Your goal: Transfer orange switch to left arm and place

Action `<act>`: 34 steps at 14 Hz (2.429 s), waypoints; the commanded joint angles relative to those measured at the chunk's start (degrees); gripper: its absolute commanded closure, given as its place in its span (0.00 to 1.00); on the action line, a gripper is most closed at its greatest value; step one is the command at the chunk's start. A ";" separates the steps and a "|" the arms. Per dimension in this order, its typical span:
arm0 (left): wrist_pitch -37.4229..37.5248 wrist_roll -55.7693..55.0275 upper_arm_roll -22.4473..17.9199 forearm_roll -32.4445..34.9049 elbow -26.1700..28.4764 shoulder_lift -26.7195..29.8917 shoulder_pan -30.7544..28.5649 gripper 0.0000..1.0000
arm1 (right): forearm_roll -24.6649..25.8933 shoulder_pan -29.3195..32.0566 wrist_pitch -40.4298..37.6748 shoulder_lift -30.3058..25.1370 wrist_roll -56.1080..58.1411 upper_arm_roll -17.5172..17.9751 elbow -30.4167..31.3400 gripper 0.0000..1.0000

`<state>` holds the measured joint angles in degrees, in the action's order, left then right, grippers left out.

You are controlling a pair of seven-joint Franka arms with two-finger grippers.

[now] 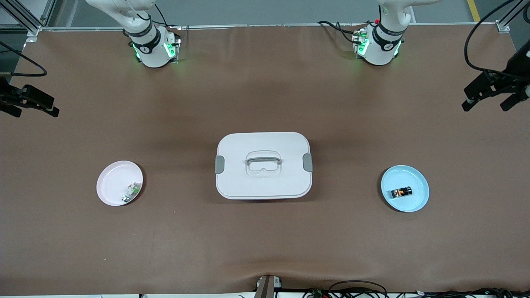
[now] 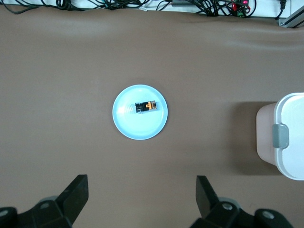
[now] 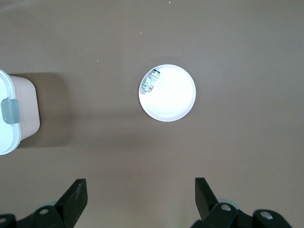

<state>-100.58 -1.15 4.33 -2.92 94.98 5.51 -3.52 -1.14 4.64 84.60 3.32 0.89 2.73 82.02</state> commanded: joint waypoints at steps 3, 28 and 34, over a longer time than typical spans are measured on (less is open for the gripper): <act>2.75 1.07 -0.02 0.29 -6.21 -5.33 0.70 0.00 | -0.53 0.98 0.39 -1.03 0.87 0.61 0.77 0.00; 2.84 -1.22 -6.09 3.01 6.08 4.42 9.14 0.00 | 0.00 1.69 0.92 -1.03 0.70 0.44 0.69 0.00; 5.30 -1.13 -6.17 3.10 6.62 4.60 9.14 0.00 | 0.79 1.60 0.92 -1.12 0.26 0.61 0.69 0.00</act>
<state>-95.61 -1.88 -2.49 -0.84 100.78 9.15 6.08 -1.08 5.81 85.22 3.32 1.38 2.69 82.02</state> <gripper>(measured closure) 0.000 0.000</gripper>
